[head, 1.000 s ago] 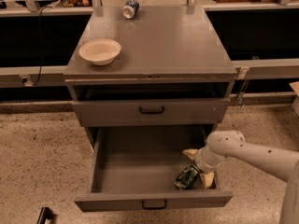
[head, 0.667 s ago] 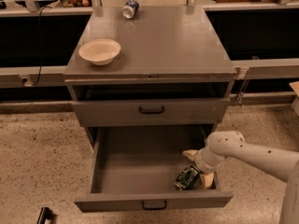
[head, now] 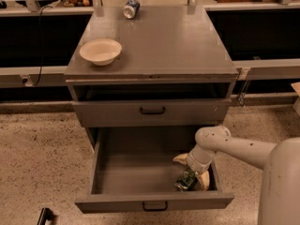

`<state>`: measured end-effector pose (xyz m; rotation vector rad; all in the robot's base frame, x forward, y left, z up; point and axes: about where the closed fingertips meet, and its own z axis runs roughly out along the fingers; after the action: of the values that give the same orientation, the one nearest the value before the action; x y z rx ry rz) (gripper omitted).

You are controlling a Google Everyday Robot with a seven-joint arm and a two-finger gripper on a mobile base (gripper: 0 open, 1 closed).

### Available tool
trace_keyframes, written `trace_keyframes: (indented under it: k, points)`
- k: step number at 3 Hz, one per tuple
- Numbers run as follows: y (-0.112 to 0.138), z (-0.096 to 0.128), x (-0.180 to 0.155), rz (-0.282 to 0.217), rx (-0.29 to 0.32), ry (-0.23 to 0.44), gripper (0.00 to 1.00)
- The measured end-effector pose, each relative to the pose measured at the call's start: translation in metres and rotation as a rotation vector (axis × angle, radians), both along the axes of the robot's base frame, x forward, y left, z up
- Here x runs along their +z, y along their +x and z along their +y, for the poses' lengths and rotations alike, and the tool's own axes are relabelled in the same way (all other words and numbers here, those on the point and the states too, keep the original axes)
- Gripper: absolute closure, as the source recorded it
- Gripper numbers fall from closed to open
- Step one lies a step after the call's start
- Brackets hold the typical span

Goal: Pick green can from middle drawer and place on counter

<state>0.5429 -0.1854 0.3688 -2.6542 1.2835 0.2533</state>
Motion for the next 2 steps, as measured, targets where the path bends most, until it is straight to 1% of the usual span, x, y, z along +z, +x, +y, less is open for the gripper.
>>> trace_keyframes:
  k: [1,2]
  points:
    - [-0.002,0.02,-0.011,-0.008,0.192,-0.108,0.19]
    - [-0.01,0.031,-0.014,-0.028,0.3,-0.162,0.41]
